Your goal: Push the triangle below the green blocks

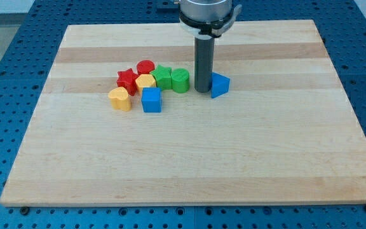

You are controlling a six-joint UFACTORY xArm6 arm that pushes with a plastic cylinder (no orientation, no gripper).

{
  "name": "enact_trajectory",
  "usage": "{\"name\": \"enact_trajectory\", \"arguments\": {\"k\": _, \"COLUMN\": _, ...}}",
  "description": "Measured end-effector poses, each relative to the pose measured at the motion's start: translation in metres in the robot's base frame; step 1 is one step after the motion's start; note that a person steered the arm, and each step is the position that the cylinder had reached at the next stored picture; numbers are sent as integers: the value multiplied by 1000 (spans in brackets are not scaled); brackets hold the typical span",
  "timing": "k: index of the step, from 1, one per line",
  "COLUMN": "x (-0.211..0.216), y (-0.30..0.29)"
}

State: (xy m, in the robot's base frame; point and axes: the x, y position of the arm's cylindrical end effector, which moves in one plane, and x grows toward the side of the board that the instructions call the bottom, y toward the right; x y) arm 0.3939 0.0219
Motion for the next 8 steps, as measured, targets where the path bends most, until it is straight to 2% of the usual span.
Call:
{"name": "enact_trajectory", "arguments": {"k": 1, "x": 9, "y": 36}}
{"name": "enact_trajectory", "arguments": {"k": 2, "x": 5, "y": 29}}
{"name": "enact_trajectory", "arguments": {"k": 3, "x": -21, "y": 28}}
{"name": "enact_trajectory", "arguments": {"k": 4, "x": -27, "y": 74}}
{"name": "enact_trajectory", "arguments": {"k": 5, "x": 8, "y": 112}}
{"name": "enact_trajectory", "arguments": {"k": 6, "x": 28, "y": 69}}
{"name": "enact_trajectory", "arguments": {"k": 7, "x": 29, "y": 4}}
{"name": "enact_trajectory", "arguments": {"k": 8, "x": 40, "y": 57}}
